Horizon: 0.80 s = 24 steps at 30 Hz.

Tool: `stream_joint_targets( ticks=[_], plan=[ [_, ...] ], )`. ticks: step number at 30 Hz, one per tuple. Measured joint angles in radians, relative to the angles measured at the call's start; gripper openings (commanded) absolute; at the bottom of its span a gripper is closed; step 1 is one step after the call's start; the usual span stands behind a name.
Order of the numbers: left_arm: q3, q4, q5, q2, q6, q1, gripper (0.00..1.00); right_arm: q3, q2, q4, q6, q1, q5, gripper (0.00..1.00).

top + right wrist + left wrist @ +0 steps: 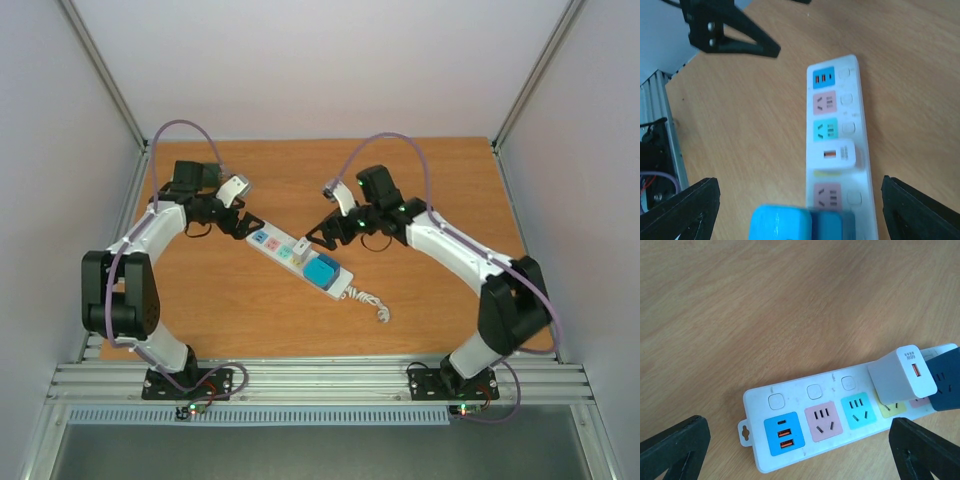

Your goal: Pull the plug off the socket

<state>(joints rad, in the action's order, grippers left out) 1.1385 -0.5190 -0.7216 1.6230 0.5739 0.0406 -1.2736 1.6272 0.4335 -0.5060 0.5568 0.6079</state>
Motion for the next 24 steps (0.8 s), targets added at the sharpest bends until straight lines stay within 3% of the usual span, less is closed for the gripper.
stream_joint_targets(
  ticks=[5, 10, 17, 24],
  plan=[
    [-0.001, 0.001, 0.017, -0.021, 0.015, 0.023, 1.0, 0.283, -0.18, -0.16, 0.011, -0.031, 0.01, 0.91],
    [-0.035, 0.024, 0.054, -0.088, 0.064, 0.127, 1.0, 0.514, -0.315, -0.297, 0.002, -0.043, 0.013, 0.91],
    [-0.135, 0.098, 0.064, -0.181, 0.201, 0.288, 1.0, 0.717, -0.346, -0.503, -0.078, -0.052, 0.037, 0.91],
    [-0.253, 0.18, 0.06, -0.232, 0.354, 0.388, 1.0, 0.784, -0.344, -0.636, -0.161, -0.052, 0.048, 0.92]
  ],
)
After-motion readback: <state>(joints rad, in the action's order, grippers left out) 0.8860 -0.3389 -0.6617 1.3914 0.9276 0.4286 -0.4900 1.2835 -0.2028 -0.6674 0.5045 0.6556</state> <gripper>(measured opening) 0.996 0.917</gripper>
